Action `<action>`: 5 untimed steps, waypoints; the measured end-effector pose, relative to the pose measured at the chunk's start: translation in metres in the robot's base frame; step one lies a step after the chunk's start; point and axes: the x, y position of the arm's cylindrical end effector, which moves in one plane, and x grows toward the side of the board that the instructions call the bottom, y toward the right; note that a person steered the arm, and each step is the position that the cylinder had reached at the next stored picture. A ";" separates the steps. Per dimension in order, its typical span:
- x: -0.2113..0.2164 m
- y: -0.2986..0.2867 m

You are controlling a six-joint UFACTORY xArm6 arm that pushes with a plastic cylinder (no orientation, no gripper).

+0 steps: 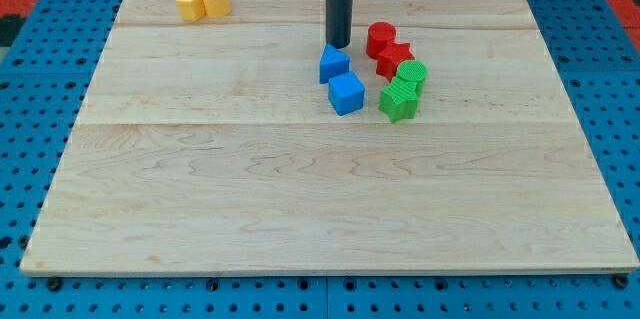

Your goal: Push the red star right a bit

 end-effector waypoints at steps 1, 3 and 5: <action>0.017 -0.002; 0.034 0.032; 0.050 0.039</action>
